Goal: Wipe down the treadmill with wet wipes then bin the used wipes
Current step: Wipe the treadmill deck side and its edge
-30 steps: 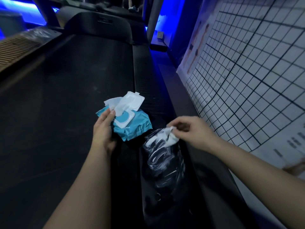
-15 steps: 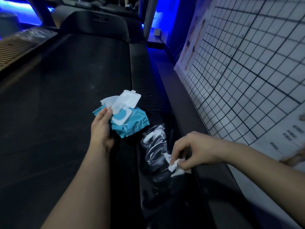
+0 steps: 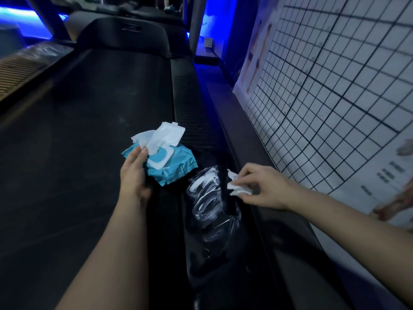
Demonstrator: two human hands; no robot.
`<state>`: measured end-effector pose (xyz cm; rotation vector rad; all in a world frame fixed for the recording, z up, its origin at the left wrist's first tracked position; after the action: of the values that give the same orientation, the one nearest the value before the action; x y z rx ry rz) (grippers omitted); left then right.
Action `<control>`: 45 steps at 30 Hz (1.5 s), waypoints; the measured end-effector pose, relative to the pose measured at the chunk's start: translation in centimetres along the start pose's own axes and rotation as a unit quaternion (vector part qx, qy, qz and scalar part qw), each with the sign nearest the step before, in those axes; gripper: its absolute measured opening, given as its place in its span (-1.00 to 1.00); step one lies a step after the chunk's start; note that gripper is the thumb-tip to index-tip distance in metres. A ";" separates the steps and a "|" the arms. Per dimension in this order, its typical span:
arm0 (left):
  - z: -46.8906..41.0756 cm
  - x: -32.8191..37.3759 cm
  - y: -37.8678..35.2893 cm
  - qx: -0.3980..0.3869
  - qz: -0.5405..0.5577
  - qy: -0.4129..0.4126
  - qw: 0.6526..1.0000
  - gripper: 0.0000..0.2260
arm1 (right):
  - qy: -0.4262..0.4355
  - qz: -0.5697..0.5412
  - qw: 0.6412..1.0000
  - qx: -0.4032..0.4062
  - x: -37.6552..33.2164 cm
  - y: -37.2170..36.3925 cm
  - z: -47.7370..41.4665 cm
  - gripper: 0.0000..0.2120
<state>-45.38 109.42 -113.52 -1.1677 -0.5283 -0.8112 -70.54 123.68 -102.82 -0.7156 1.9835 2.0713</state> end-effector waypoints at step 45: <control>0.2 0.5 -0.1 0.013 0.000 -0.033 0.999 -0.84 | -0.005 -0.156 0.967 -0.203 -5.1 -5.2 0.5 -0.82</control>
<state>-45.15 109.49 -113.06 -1.1744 -0.5923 -0.7665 -63.86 125.60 -105.05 -1.0124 1.3365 2.2857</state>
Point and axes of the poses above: each hand's wrist, its own z-axis away from the middle knuckle, its own y-axis out of the back of the hand, x = y × z, the point moved 10 cm from there along -z, towards the middle knuckle, and after that the axes turned 6 degrees about -z, right-handed, at the moved point
